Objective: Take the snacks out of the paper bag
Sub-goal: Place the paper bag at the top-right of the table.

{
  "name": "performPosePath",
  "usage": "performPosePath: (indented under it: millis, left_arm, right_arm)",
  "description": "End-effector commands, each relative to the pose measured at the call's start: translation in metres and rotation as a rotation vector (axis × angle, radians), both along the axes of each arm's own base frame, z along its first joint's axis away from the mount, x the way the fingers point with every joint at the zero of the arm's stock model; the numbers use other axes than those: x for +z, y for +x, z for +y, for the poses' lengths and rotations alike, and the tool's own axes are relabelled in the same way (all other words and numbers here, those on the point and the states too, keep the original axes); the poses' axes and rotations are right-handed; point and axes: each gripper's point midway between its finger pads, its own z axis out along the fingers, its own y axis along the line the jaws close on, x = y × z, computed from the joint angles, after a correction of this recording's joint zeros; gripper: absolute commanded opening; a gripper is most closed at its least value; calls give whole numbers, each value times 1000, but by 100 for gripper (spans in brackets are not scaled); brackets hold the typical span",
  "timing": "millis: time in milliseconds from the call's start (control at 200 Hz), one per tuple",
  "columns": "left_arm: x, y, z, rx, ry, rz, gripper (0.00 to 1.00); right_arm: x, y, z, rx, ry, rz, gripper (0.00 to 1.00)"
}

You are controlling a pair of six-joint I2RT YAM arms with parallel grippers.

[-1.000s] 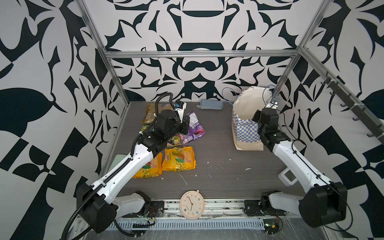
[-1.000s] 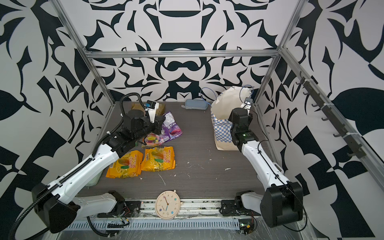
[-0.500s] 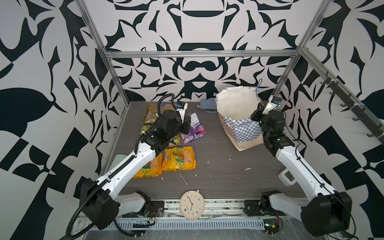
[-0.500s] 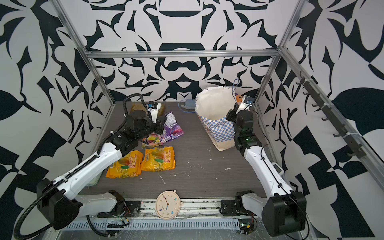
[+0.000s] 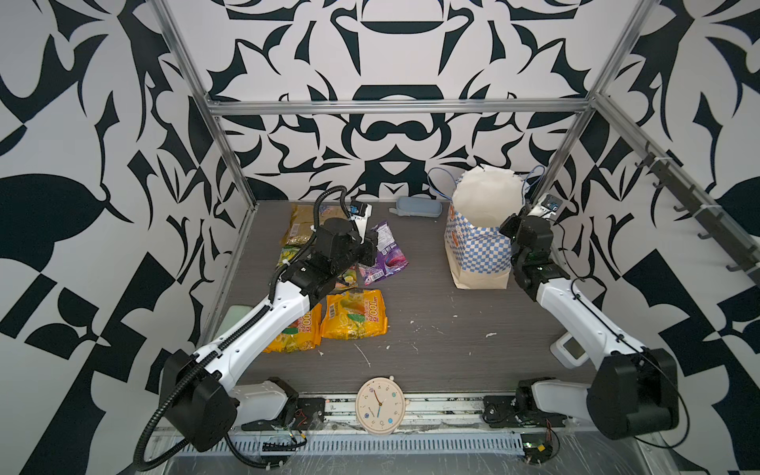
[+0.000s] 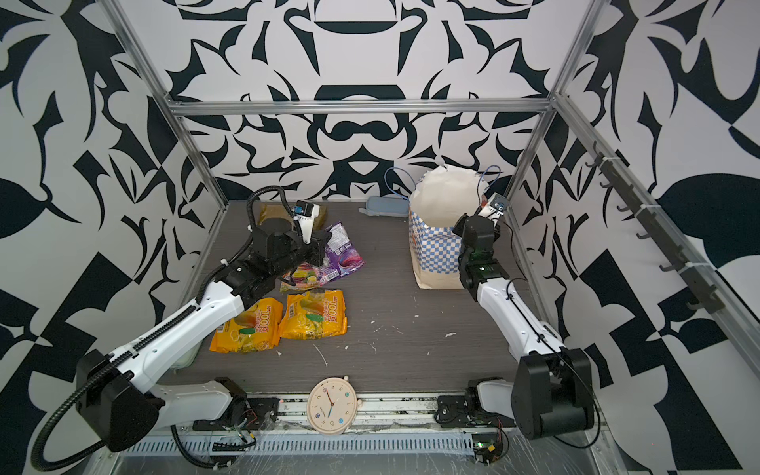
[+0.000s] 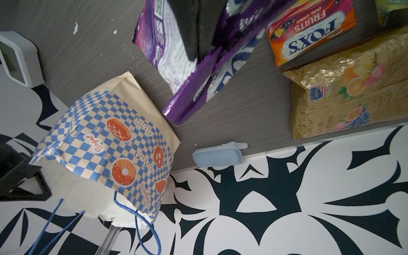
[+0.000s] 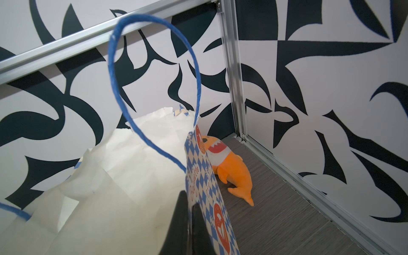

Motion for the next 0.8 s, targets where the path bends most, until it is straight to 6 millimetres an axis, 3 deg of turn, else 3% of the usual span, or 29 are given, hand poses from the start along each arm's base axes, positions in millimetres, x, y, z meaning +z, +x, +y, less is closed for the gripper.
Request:
performPosePath:
  millis: [0,400,445,715,795]
  left_arm:
    - [12,4,2,15,-38,-37,0]
    - [11,6,1,15,-43,-40,0]
    - [-2,11,-3,14,-27,-14,0]
    - [-9,25,-6,-2,-38,25,0]
    - [-12,30,-6,-9,-23,40,0]
  right_arm:
    - [35,10,-3,-22,1,-119,0]
    - [25,47,0,28,-51,-126,0]
    - [26,52,1,48,-62,-138,0]
    - [35,66,6,110,-98,-154,0]
    - [43,60,8,120,-78,-177,16]
